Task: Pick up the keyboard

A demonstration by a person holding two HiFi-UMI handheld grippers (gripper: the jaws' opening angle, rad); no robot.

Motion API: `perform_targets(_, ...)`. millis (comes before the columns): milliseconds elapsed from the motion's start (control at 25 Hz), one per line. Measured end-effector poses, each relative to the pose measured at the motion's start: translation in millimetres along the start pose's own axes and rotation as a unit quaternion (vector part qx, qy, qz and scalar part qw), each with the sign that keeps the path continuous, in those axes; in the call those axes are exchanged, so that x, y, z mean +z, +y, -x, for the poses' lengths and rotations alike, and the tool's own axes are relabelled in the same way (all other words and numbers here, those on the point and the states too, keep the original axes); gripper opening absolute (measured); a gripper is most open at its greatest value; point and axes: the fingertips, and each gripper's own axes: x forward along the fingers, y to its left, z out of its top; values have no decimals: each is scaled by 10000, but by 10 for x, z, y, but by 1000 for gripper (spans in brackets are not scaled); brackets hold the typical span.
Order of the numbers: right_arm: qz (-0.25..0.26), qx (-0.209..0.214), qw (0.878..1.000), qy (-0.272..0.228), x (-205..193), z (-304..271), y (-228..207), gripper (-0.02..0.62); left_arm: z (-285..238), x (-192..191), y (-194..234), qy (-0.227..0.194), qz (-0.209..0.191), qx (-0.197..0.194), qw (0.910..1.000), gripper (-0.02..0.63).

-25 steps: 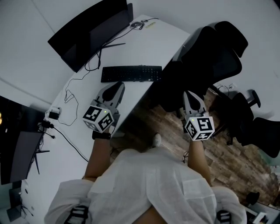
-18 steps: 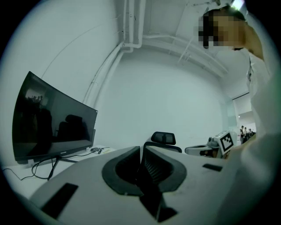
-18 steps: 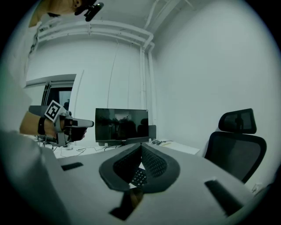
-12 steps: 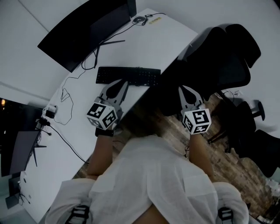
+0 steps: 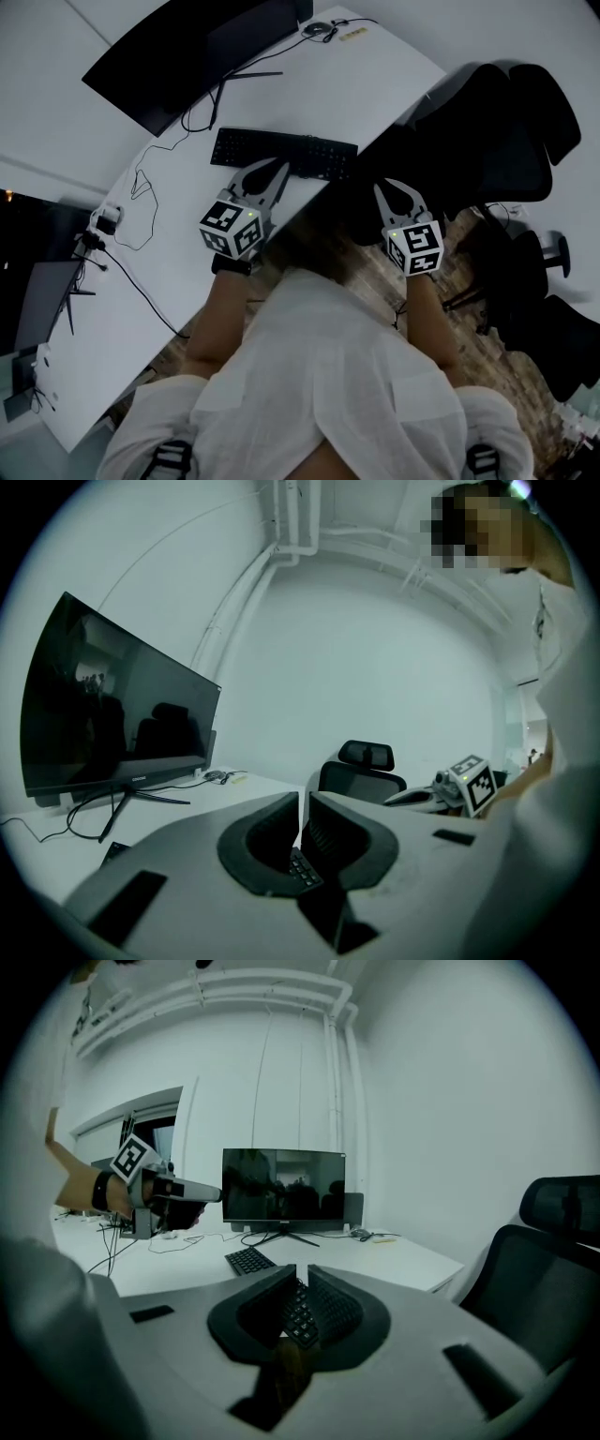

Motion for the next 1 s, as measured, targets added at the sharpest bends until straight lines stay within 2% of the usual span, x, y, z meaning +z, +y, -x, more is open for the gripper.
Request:
perform_targets(360, 470, 518, 9942, 819, -413, -709, 223, 67, -363, -476, 278, 587, 138, -209, 9980, 34)
perform_targets(640, 946, 913, 9778, 1633, -804, -1146, 410, 100, -541, -819, 448, 1032, 222, -367, 9937, 34)
perform_targets(800, 1480, 1092, 9582, 2193, -1066, -1290, 493, 135, -556, -956, 530, 1223, 336, -349, 9913, 34)
perform_targets(1000, 2561, 1142, 9199, 2742, -1399, -1481, 516, 194, -557, -1118, 608, 1476, 387, -356, 9877, 35)
